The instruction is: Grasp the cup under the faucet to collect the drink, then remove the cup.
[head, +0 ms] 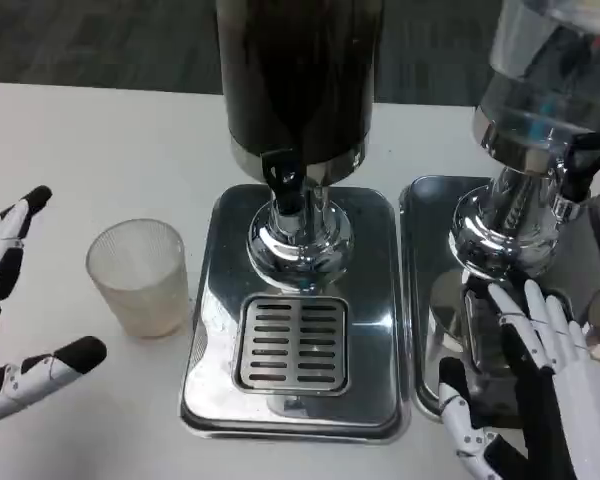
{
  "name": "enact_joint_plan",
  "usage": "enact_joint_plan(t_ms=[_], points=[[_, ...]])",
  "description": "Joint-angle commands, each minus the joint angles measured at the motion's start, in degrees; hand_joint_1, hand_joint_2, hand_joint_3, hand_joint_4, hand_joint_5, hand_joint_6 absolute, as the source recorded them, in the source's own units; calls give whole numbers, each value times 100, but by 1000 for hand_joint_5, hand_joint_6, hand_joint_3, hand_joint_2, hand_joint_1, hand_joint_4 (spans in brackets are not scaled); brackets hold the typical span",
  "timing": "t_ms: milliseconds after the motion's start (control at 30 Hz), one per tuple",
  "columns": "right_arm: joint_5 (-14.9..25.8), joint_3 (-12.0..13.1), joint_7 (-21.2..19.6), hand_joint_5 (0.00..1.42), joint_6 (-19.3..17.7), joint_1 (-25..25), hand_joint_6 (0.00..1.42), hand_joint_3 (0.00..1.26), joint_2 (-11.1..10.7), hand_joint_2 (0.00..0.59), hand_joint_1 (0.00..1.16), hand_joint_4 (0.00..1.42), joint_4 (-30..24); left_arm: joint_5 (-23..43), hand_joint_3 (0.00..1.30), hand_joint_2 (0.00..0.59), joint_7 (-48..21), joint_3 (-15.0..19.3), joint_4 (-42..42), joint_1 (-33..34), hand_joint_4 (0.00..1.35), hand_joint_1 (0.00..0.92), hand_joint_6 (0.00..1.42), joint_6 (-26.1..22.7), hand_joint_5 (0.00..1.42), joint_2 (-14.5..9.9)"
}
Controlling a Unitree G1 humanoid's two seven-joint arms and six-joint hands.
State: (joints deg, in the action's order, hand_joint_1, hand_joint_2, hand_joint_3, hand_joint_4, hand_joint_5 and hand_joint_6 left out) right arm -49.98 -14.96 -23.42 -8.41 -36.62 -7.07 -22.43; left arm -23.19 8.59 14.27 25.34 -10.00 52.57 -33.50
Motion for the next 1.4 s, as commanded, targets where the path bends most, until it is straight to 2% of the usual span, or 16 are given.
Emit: enact_joint_plan(t_ms=[33,200,567,1033,1400], points=[[-13,-91,-129,0,22,67,0,155,80,446,368,18,88,-113,0,5,105,-214,725,471,0,1,175,65,25,-201],[-76,-275,-172,0,42,135,0,156,139,439,364,30,134,-372,0,0,320,-559,1670,1077,0,71,212,54,35,-406],[-51,-315,-145,2,75,201,0,165,138,445,365,32,153,-637,0,0,765,-1280,2937,1825,0,136,236,-20,50,-609],[-20,-308,-174,3,95,207,0,184,150,446,367,40,149,-709,0,0,1110,-1891,3734,2457,0,156,275,2,88,-552],[-12,-311,-204,12,102,148,0,187,150,446,367,44,131,-705,0,0,1089,-2283,4089,2902,0,156,279,-249,99,-444]])
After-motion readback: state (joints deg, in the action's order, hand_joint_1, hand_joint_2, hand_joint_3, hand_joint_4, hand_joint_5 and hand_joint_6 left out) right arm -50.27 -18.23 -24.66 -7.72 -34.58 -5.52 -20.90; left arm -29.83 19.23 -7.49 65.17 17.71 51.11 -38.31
